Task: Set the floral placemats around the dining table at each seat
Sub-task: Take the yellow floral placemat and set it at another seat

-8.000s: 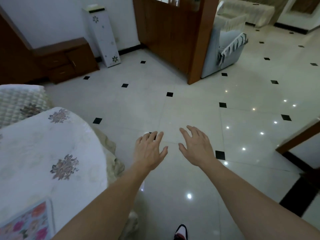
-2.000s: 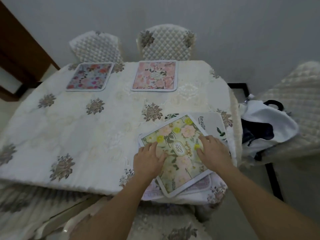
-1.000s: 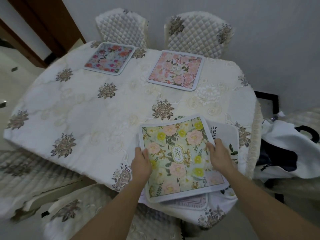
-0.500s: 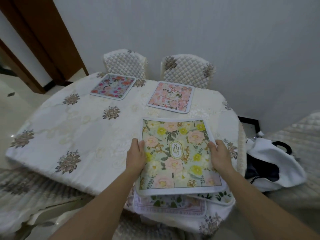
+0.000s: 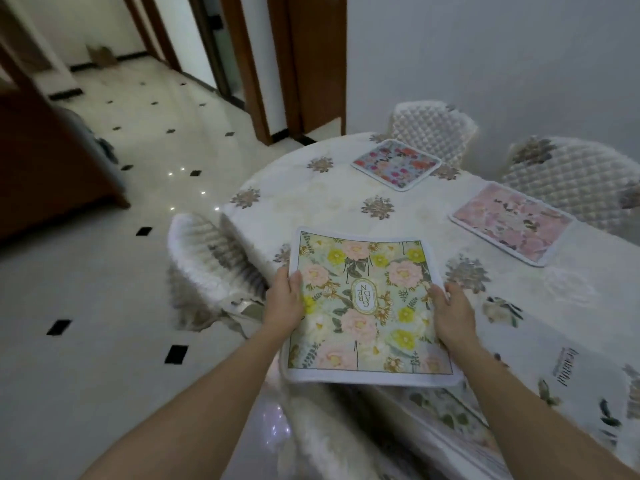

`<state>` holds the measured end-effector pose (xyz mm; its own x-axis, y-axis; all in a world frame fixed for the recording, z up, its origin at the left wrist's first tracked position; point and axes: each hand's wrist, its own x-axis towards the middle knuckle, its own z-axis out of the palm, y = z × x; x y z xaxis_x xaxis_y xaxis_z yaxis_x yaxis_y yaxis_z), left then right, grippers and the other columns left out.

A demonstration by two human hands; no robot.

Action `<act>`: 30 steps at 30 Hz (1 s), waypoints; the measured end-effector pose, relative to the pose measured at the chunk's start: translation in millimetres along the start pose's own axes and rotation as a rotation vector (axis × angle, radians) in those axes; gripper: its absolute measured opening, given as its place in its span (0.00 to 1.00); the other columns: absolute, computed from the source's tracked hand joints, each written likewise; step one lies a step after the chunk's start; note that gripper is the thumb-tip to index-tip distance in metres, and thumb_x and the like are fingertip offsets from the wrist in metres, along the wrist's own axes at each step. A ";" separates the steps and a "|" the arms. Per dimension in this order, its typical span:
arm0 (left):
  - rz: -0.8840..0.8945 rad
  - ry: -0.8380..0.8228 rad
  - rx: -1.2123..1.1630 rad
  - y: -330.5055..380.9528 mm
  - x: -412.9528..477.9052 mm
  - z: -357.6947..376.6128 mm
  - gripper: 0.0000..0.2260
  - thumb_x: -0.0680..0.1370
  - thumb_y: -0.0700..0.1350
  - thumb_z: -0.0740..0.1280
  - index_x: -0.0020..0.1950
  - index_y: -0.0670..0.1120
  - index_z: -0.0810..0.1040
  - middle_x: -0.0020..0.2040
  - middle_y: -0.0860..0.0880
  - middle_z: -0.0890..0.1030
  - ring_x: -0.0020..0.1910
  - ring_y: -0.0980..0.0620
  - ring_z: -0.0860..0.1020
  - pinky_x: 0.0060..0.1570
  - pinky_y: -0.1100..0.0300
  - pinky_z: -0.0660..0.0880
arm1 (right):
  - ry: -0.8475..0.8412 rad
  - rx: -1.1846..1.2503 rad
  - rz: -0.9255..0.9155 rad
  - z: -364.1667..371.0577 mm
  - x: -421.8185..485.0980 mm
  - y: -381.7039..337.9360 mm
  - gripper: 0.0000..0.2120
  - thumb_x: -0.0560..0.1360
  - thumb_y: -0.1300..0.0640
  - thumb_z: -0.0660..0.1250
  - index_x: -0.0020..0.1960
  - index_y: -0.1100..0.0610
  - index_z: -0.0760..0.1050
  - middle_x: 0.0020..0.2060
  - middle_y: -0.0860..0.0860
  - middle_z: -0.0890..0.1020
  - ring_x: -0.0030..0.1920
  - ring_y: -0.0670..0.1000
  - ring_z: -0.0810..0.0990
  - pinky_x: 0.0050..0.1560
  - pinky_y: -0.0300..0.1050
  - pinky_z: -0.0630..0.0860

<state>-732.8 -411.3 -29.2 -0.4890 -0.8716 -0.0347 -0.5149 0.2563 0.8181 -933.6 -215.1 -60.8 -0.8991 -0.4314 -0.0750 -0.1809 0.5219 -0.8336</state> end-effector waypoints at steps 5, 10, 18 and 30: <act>-0.160 0.222 -0.027 -55.2 -30.0 -82.1 0.12 0.85 0.51 0.52 0.51 0.46 0.70 0.41 0.52 0.74 0.40 0.52 0.74 0.34 0.57 0.69 | -0.223 -0.007 -0.163 80.3 -16.9 -55.6 0.13 0.82 0.50 0.56 0.55 0.60 0.70 0.43 0.55 0.75 0.46 0.57 0.75 0.44 0.50 0.70; -0.295 0.428 -0.063 -104.8 -61.3 -153.9 0.12 0.85 0.49 0.53 0.49 0.43 0.69 0.39 0.52 0.73 0.37 0.55 0.73 0.31 0.61 0.66 | -0.399 -0.025 -0.260 156.5 -49.1 -111.3 0.13 0.82 0.48 0.56 0.55 0.57 0.71 0.45 0.57 0.80 0.44 0.59 0.79 0.44 0.55 0.77; -0.393 0.597 -0.108 -197.0 -74.7 -250.7 0.12 0.84 0.50 0.54 0.47 0.43 0.68 0.37 0.51 0.73 0.35 0.52 0.72 0.32 0.58 0.67 | -0.556 -0.085 -0.371 279.5 -98.8 -187.3 0.12 0.82 0.49 0.56 0.52 0.57 0.71 0.39 0.51 0.77 0.42 0.57 0.78 0.38 0.49 0.72; -0.412 0.622 -0.065 -302.3 -10.3 -404.0 0.14 0.84 0.52 0.54 0.47 0.42 0.68 0.38 0.47 0.74 0.36 0.48 0.71 0.34 0.54 0.67 | -0.604 -0.099 -0.399 431.4 -142.8 -294.8 0.15 0.81 0.48 0.57 0.51 0.56 0.77 0.42 0.51 0.83 0.43 0.54 0.81 0.39 0.46 0.75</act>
<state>-287.6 -648.6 -44.2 0.2327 -0.9721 -0.0299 -0.5184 -0.1499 0.8419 -579.9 -624.8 -40.5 -0.3859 -0.9183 -0.0882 -0.5097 0.2919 -0.8093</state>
